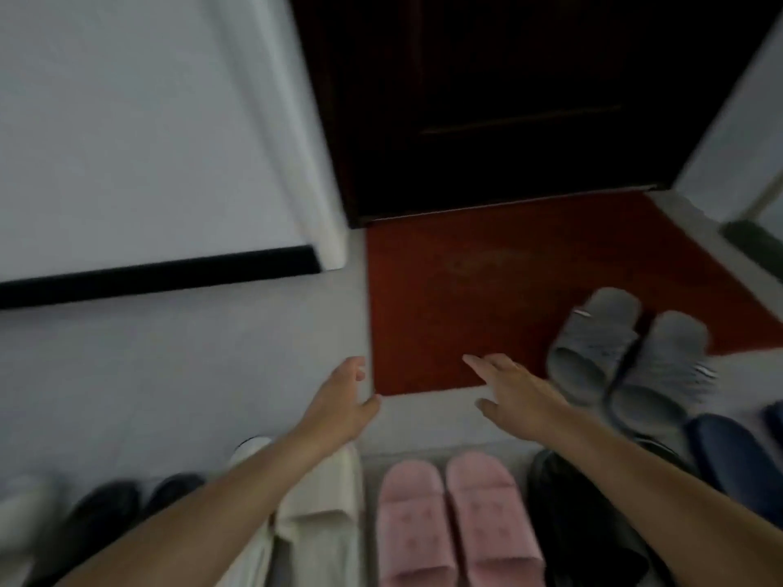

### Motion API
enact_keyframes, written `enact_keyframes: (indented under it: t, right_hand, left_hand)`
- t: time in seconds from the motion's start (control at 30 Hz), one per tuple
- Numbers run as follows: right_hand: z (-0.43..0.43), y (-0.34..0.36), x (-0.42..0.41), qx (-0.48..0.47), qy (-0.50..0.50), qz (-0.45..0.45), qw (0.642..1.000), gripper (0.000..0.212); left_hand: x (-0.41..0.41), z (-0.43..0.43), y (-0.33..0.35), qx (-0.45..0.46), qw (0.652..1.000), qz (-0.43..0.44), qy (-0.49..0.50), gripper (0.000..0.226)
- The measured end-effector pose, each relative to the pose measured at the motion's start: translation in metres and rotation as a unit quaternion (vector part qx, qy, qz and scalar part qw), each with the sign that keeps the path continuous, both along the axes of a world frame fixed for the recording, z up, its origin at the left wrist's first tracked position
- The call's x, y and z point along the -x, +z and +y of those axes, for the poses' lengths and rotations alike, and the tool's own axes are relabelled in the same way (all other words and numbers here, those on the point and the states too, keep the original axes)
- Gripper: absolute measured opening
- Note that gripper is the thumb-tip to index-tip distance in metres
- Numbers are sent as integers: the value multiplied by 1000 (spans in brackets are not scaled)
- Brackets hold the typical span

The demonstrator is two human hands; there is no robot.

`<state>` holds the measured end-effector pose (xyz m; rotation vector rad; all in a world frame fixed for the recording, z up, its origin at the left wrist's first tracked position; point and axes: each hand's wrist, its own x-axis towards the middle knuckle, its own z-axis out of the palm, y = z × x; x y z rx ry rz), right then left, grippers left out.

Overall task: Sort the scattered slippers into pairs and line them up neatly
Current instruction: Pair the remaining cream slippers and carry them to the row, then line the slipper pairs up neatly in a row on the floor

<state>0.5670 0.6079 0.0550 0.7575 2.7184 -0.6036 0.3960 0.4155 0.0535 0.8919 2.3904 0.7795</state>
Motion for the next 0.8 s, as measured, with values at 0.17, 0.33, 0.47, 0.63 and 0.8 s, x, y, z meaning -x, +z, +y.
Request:
enact_keyframes:
  t: [0.17, 0.33, 0.47, 0.63, 0.8]
  right_hand:
    - [-111, 10, 88, 69, 162, 30, 984, 68]
    - [-201, 22, 148, 106, 276, 31, 955, 64]
    - [-283, 17, 206, 85, 360, 23, 929, 61]
    - [-429, -2, 295, 111, 419, 25, 901, 60]
    - [-586, -23, 386, 184, 388, 52, 902, 56]
  left_hand:
    - [60, -116, 15, 43, 999, -7, 32, 59]
    - [92, -239, 34, 69, 998, 4, -3, 59]
    - [111, -343, 34, 70, 997, -1, 40, 60]
    - [152, -489, 17, 92, 986, 15, 139, 66]
    - [230, -596, -12, 67, 966, -15, 250, 67]
